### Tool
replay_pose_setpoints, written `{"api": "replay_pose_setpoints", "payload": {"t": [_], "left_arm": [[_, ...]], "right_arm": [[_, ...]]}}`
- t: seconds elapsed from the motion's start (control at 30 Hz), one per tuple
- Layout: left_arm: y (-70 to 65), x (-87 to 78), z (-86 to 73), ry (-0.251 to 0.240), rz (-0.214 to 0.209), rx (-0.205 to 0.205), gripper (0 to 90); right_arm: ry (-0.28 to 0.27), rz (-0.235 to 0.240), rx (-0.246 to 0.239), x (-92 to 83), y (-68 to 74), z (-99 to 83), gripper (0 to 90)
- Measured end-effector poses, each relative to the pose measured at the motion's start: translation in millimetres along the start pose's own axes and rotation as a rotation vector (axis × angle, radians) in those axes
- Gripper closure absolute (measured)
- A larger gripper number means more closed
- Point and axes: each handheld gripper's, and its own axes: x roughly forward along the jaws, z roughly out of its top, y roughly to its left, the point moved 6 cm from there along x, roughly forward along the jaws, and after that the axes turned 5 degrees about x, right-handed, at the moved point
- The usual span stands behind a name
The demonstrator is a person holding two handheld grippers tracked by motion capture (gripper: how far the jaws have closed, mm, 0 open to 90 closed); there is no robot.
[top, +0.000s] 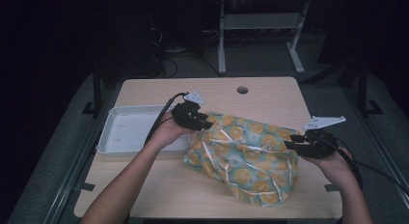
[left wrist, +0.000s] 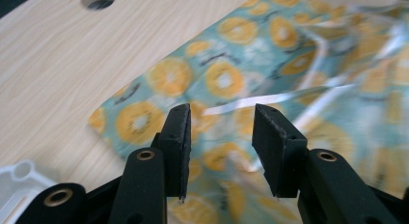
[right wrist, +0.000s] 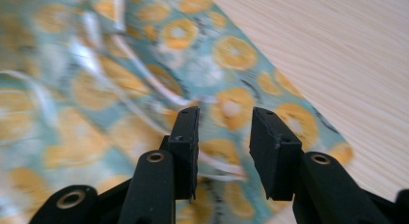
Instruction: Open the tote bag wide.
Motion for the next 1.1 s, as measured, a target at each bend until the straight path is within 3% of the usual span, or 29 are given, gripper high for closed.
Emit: {"api": "replay_pose_setpoints", "payload": {"t": [0.13, 0.27, 0.43, 0.8, 0.93, 1.1], "left_arm": [[-23.0, -4.0, 0.8, 0.022, -0.041, 0.055, 57.7], [-41.9, -3.3, -4.9, 0.031, -0.071, 0.087, 57.1], [-57.0, 3.6, -18.3, 0.056, -0.088, 0.098, 56.3], [-75.4, 24.9, -41.4, 0.133, -0.083, 0.171, 40.5], [-76.8, 29.0, -45.5, 0.172, -0.056, 0.204, 39.6], [-75.3, 29.0, -49.0, 0.177, -0.031, 0.197, 42.7]], "right_arm": [[0.012, 0.074, -0.024, -5.7, 21.2, -1.4, 62.4], [0.033, 0.095, -0.046, -4.2, 35.9, -9.2, 62.0], [0.065, 0.119, -0.063, 0.2, 51.1, -19.8, 61.6], [0.111, 0.104, -0.074, 15.8, 56.9, -28.3, 55.1], [0.11, 0.095, -0.078, 18.3, 55.6, -29.0, 54.2], [0.122, 0.085, -0.075, 20.0, 53.3, -30.5, 53.7]]}}
